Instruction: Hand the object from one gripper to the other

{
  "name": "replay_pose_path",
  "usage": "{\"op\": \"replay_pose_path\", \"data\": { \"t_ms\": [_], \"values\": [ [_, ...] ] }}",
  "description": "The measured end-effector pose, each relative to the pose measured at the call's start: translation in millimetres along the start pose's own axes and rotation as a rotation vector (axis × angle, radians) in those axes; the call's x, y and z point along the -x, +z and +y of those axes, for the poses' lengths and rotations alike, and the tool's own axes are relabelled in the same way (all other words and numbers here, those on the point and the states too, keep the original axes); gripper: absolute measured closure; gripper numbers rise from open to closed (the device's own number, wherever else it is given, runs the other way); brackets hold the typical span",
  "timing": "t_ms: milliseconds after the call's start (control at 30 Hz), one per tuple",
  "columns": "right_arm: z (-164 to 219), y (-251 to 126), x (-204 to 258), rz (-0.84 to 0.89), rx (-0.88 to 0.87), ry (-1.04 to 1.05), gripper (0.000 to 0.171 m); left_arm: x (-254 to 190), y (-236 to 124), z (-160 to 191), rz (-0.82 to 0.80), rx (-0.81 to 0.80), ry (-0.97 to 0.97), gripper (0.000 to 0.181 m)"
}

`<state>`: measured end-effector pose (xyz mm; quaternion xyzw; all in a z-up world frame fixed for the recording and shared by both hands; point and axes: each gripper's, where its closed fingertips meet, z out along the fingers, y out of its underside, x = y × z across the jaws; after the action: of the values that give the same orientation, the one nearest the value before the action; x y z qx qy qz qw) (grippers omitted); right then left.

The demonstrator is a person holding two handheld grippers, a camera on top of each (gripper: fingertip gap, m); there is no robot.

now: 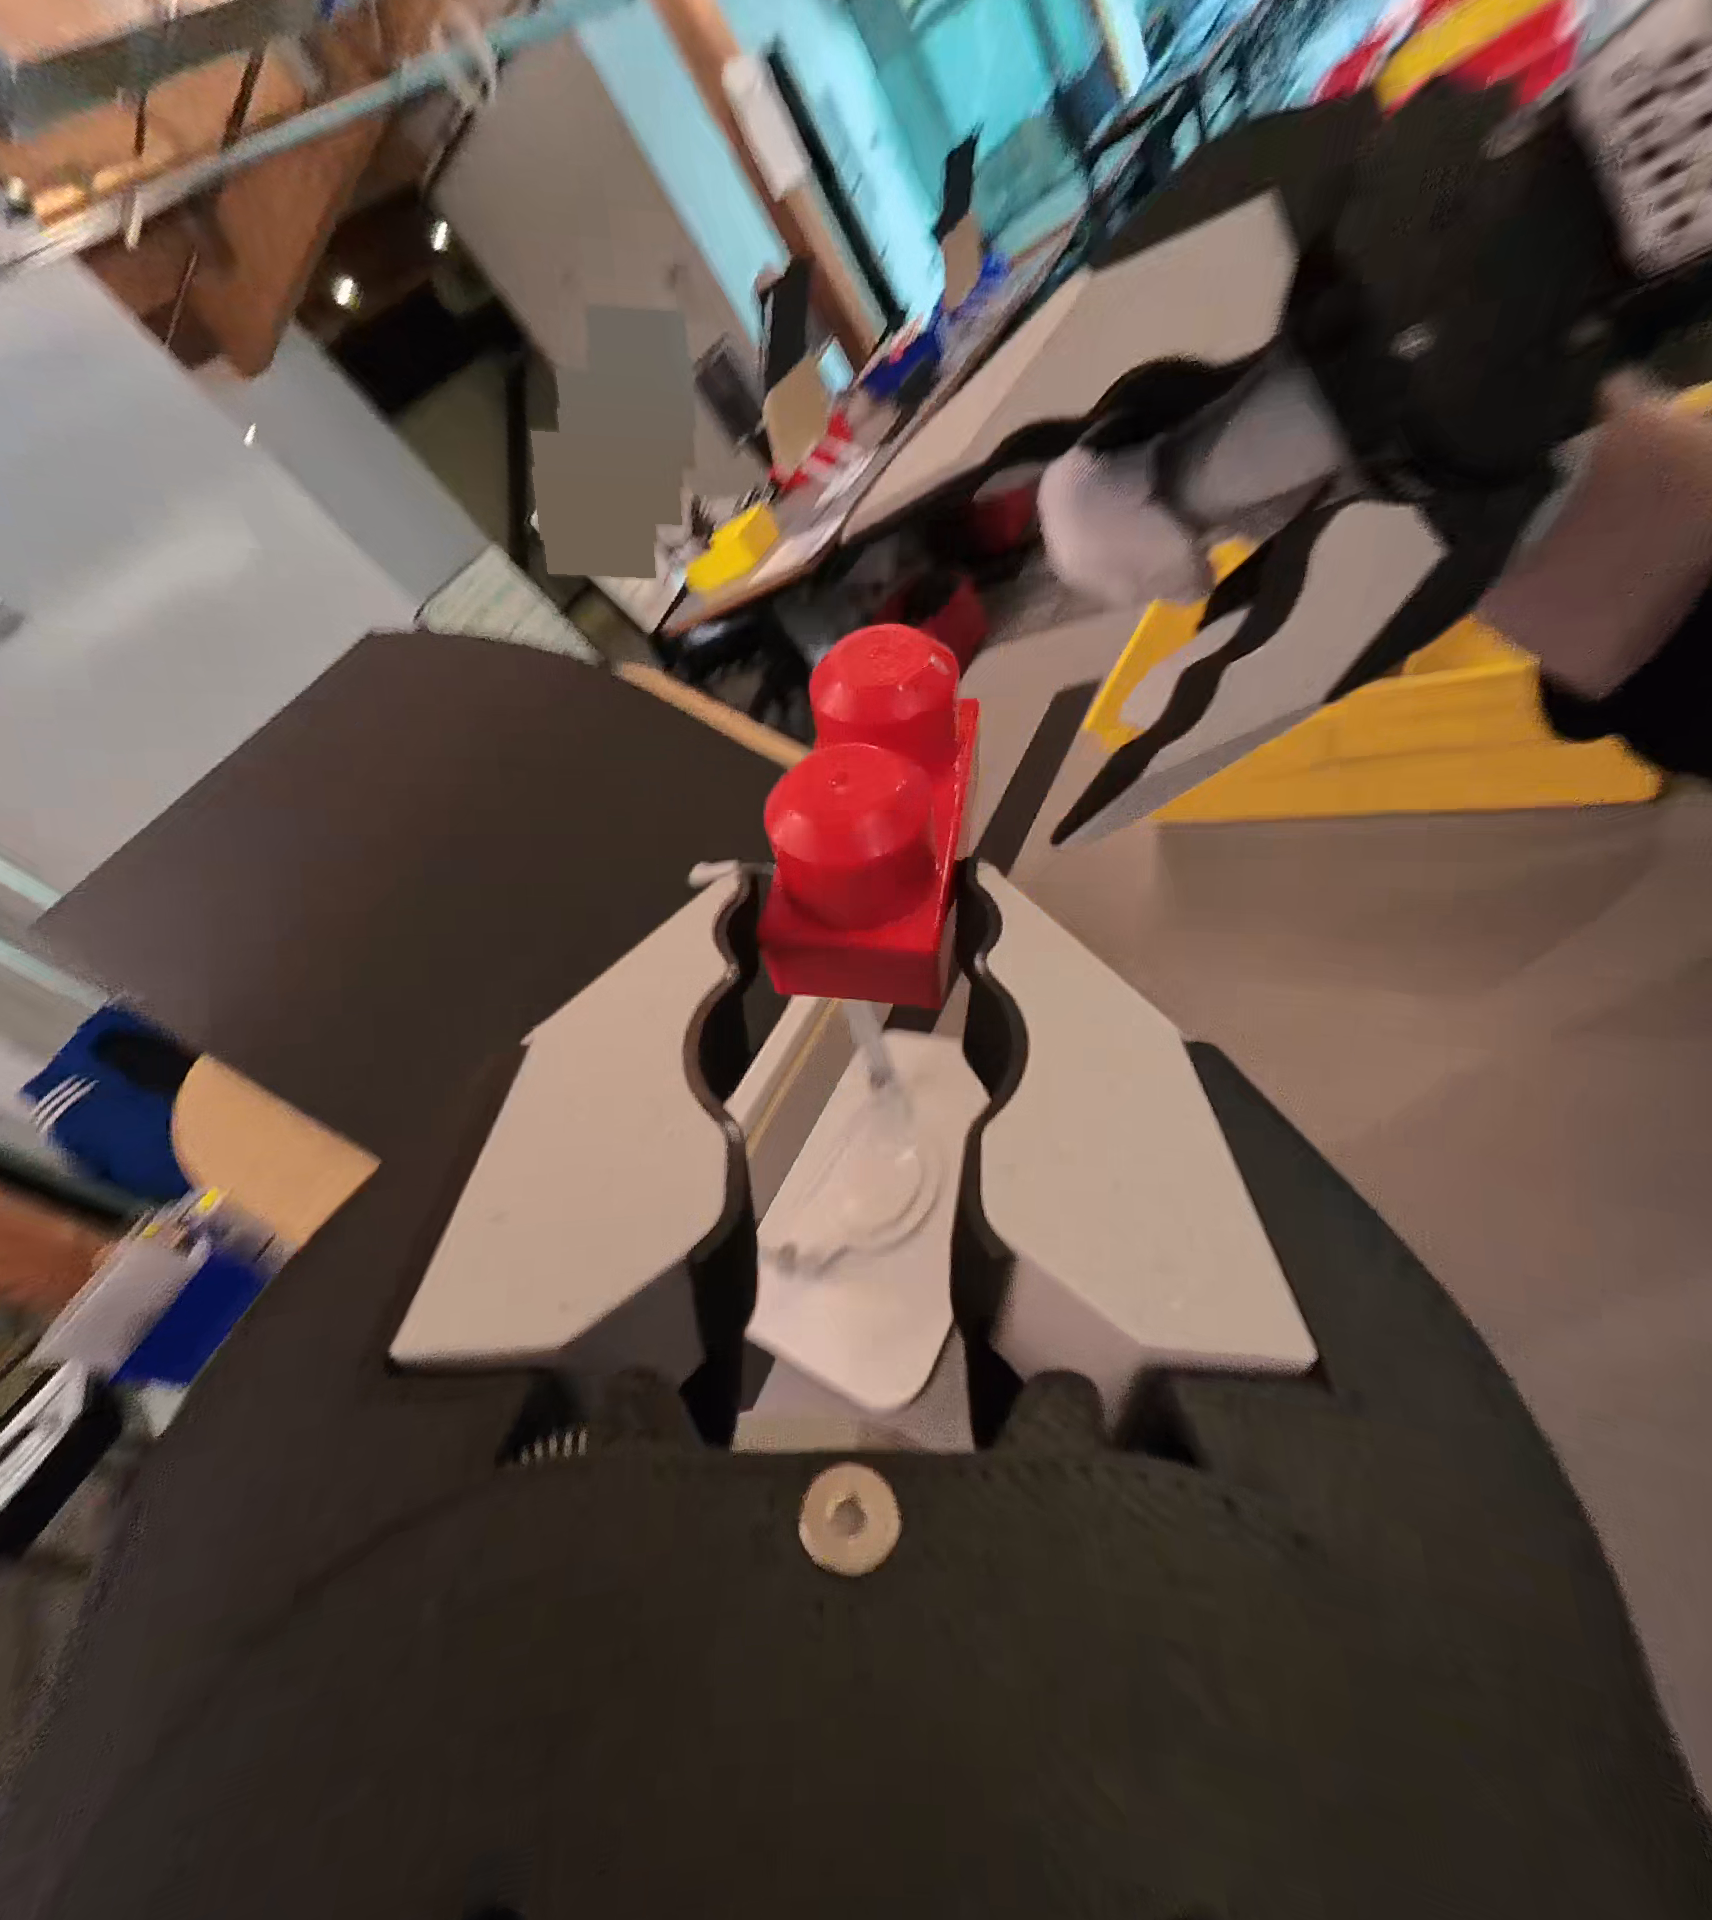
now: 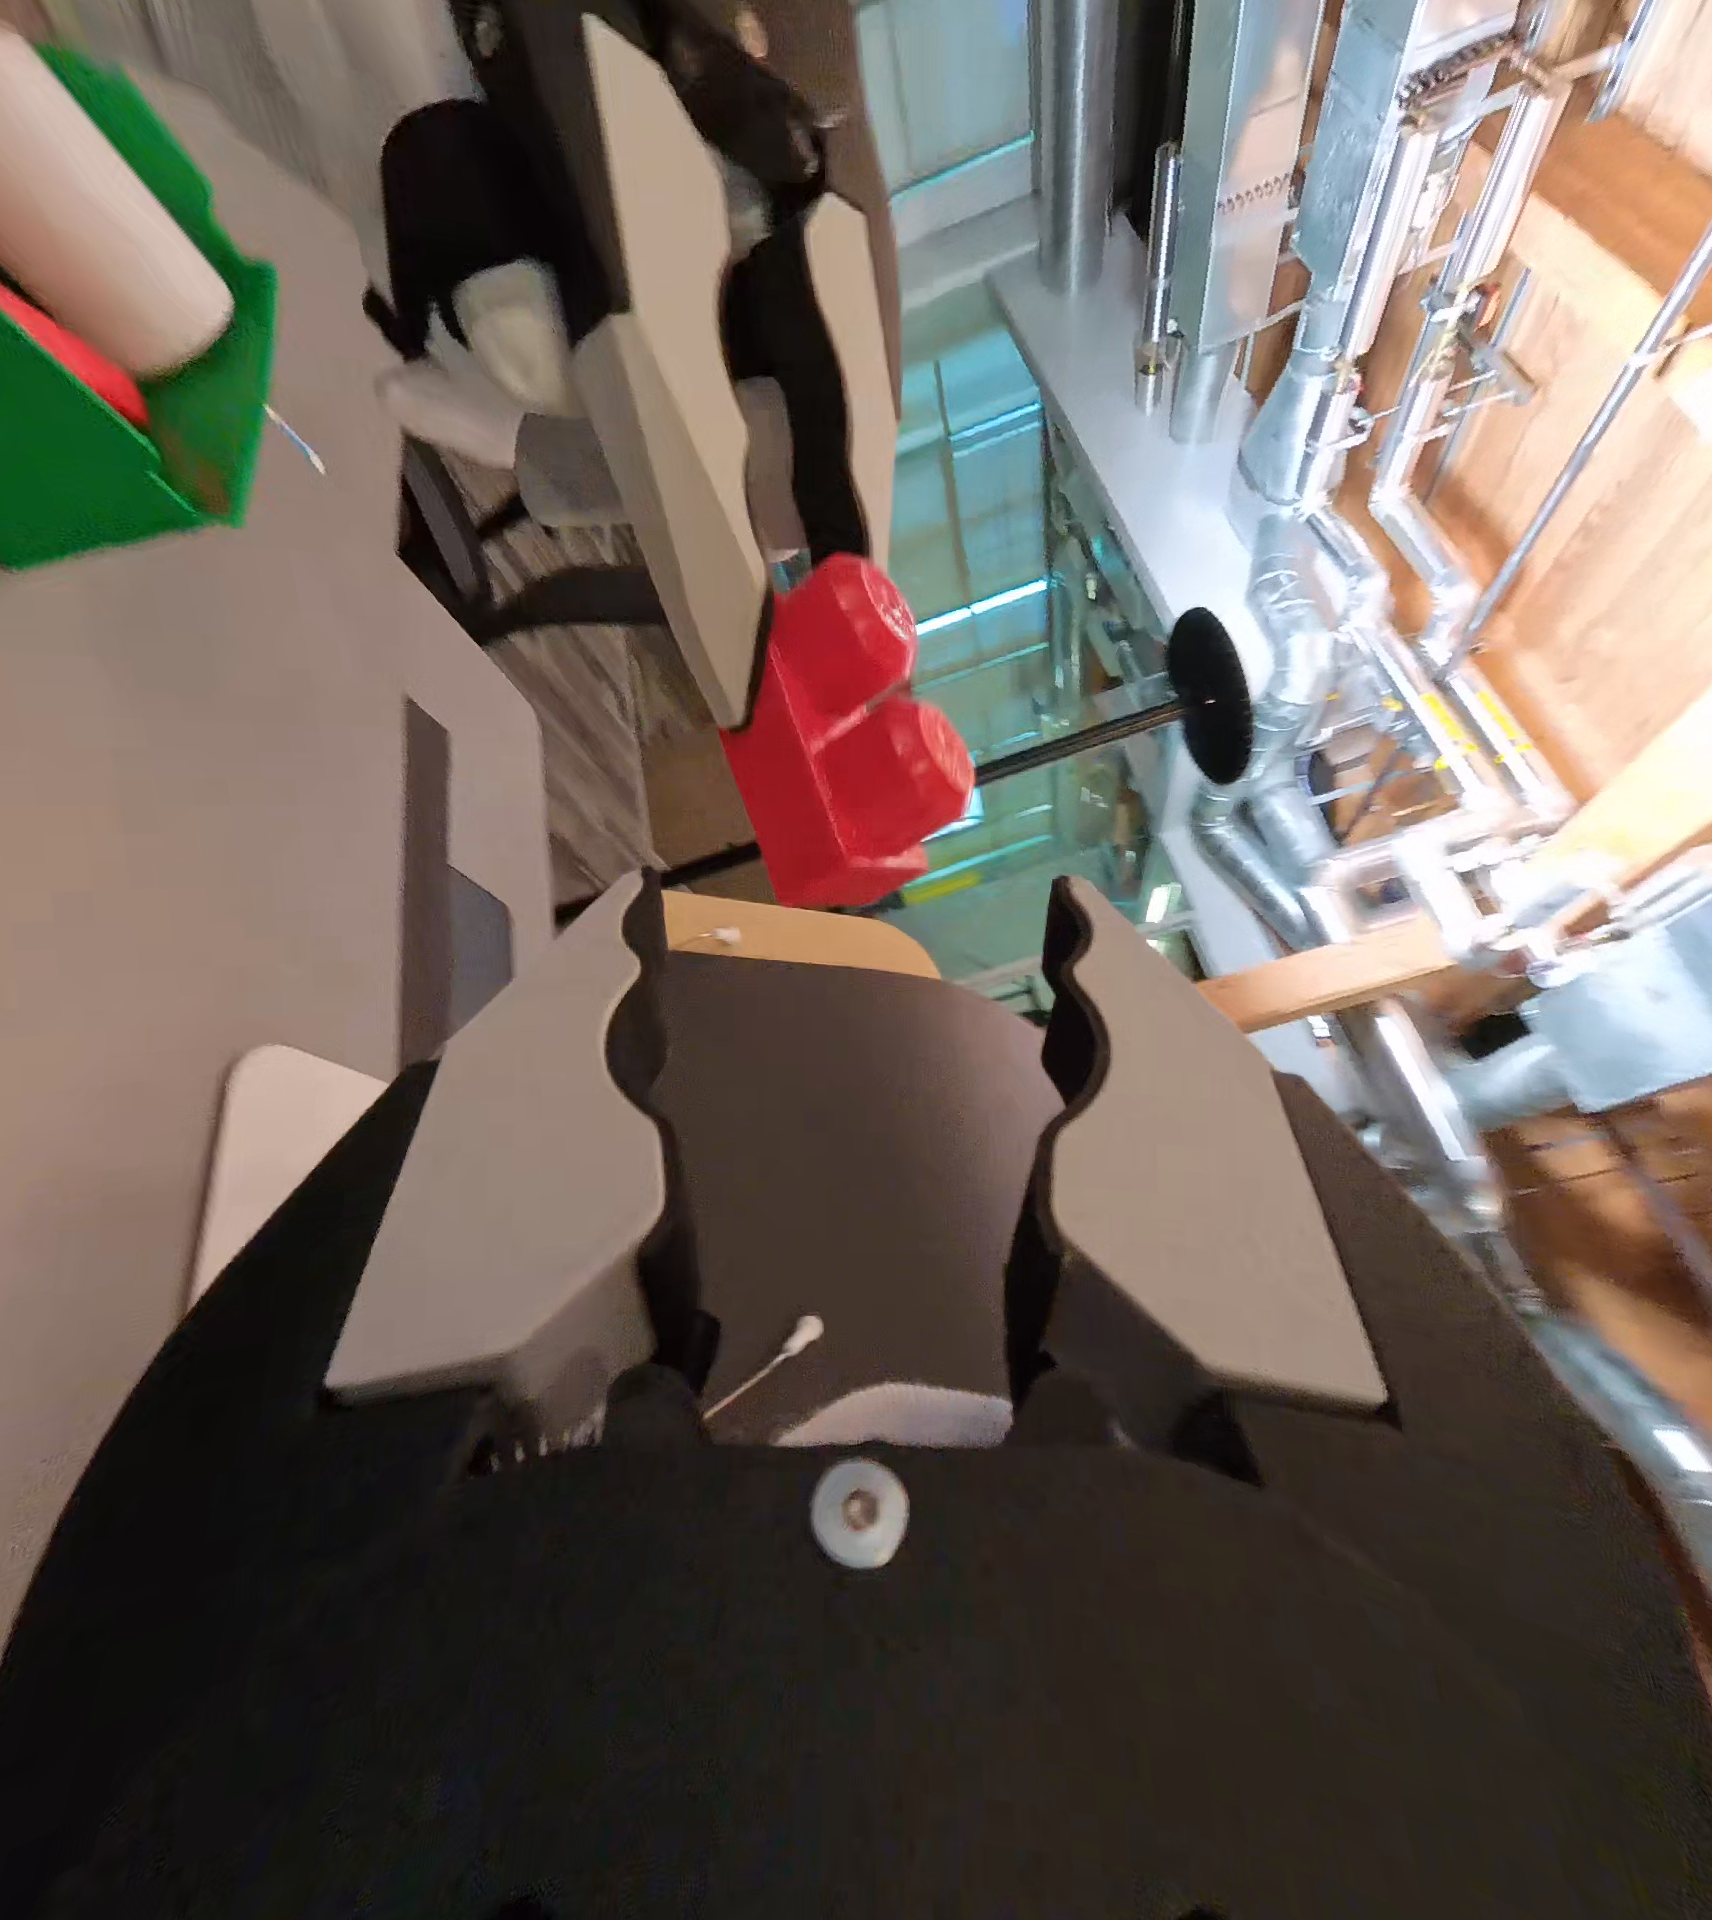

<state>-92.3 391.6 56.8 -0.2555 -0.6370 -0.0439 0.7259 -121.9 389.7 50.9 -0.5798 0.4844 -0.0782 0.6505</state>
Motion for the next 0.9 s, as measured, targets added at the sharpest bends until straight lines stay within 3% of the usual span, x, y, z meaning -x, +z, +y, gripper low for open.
{"op": "replay_pose_path", "data": {
  "t_ms": [167,300,367,533,700,767,900],
  "values": [
    [-7.3,25.5,-2.5,0.156,0.110,-0.216,0.103,11.3,-2.4,15.9,-0.106,0.172,-0.032,0.145],
    [2.3,41.3,1.7,0.222,0.179,-0.304,0.109,3.1,-0.6,6.7,-0.059,0.138,-0.107,0.145],
    [5.2,42.7,-3.5,0.275,0.206,-0.320,0.130,1.7,0.0,7.6,-0.047,0.143,-0.122,0.146],
    [4.0,42.4,-8.2,0.315,0.202,-0.301,0.130,2.4,-0.8,4.2,-0.040,0.115,-0.135,0.147],
    [3.7,40.1,-18.9,0.360,0.128,-0.084,0.131,5.7,-5.0,-13.4,-0.079,0.026,-0.088,0.146],
    [7.8,36.8,-28.5,0.401,0.087,0.081,0.130,11.7,-5.2,-20.4,-0.137,-0.020,-0.029,0.133],
    [17.9,33.1,-40.2,0.478,-0.004,0.414,0.131,14.3,4.4,-37.4,-0.142,-0.163,-0.084,0.126]
  ]
}}
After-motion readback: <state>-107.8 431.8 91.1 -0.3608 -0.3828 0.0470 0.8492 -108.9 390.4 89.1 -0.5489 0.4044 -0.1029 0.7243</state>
